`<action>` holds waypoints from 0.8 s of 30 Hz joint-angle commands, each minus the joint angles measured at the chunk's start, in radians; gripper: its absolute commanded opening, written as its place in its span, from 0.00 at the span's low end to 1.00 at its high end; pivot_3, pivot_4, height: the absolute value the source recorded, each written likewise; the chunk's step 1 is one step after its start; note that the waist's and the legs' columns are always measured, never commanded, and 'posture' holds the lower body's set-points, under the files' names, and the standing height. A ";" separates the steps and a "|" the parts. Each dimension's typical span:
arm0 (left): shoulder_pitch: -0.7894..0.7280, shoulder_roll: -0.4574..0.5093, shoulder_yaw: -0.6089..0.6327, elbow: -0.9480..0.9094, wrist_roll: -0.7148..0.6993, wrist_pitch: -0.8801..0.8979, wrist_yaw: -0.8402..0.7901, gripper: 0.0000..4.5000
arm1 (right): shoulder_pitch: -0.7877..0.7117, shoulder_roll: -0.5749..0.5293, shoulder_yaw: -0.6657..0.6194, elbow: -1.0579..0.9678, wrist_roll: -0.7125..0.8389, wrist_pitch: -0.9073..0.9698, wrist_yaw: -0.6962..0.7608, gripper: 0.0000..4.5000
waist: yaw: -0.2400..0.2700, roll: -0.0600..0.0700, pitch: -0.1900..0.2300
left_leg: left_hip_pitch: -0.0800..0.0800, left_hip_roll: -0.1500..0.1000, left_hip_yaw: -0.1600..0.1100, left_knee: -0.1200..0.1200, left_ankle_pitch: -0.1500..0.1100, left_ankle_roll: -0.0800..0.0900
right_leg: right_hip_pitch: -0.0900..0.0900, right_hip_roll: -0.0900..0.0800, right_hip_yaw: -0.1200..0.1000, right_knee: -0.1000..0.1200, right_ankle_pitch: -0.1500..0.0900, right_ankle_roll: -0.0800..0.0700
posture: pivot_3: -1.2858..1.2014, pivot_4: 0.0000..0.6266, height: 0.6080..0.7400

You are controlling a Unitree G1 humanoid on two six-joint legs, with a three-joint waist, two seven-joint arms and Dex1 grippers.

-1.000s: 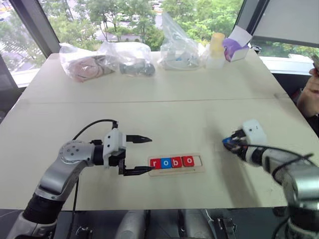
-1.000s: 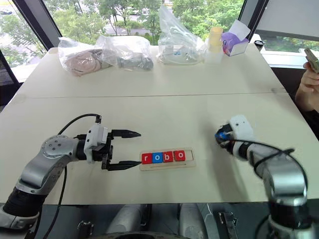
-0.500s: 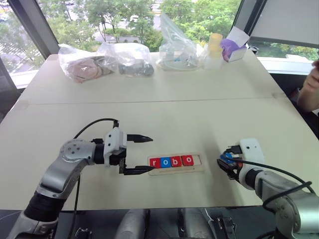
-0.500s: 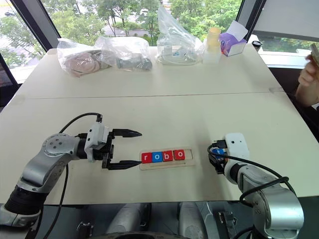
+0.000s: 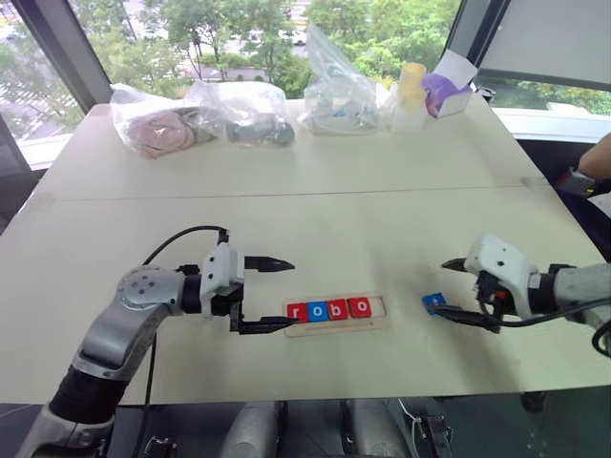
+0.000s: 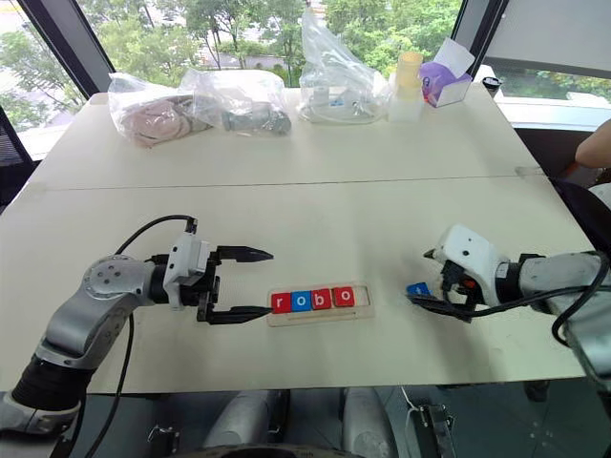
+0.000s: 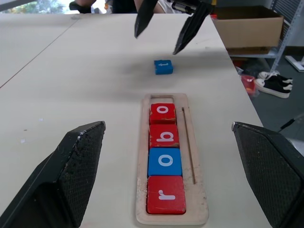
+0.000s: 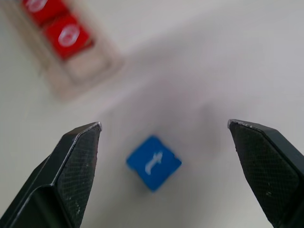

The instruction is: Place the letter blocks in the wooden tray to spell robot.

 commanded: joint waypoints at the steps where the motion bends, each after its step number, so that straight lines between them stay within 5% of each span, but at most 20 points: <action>1: -0.011 0.003 0.005 -0.026 -0.002 -0.003 0.005 1.00 | -0.070 -0.004 0.052 0.111 -0.023 -0.171 0.124 0.98 | 0.001 0.000 0.000 | 0.000 0.000 0.000 0.000 0.000 0.000 | 0.000 0.000 0.000 0.000 -0.001 -0.001 | 0.52 0.24 1.00; 12: 0.012 0.021 0.022 -0.058 -0.013 0.014 0.021 1.00 | -0.183 0.051 0.219 0.365 -0.172 -0.430 0.208 0.98 | 0.003 0.000 0.001 | 0.000 0.000 -0.001 -0.001 0.000 0.000 | -0.001 -0.002 0.001 0.000 -0.001 -0.001 | 0.52 0.24 1.00; 21: 0.012 0.028 0.023 -0.065 -0.020 0.024 0.021 1.00 | -0.214 0.087 0.238 0.423 -0.200 -0.457 0.203 0.98 | 0.002 0.000 0.001 | 0.000 0.000 -0.001 -0.001 0.000 0.000 | -0.001 -0.002 0.001 0.001 0.000 -0.002 | 0.52 0.24 1.00; 24: 0.011 0.028 0.023 -0.064 -0.021 0.026 0.020 1.00 | -0.214 0.091 0.235 0.425 -0.201 -0.456 0.201 0.68 | 0.001 0.000 0.001 | 0.001 0.000 0.000 0.000 0.000 0.000 | -0.001 -0.002 0.001 0.001 0.000 -0.002 | 0.52 0.24 1.00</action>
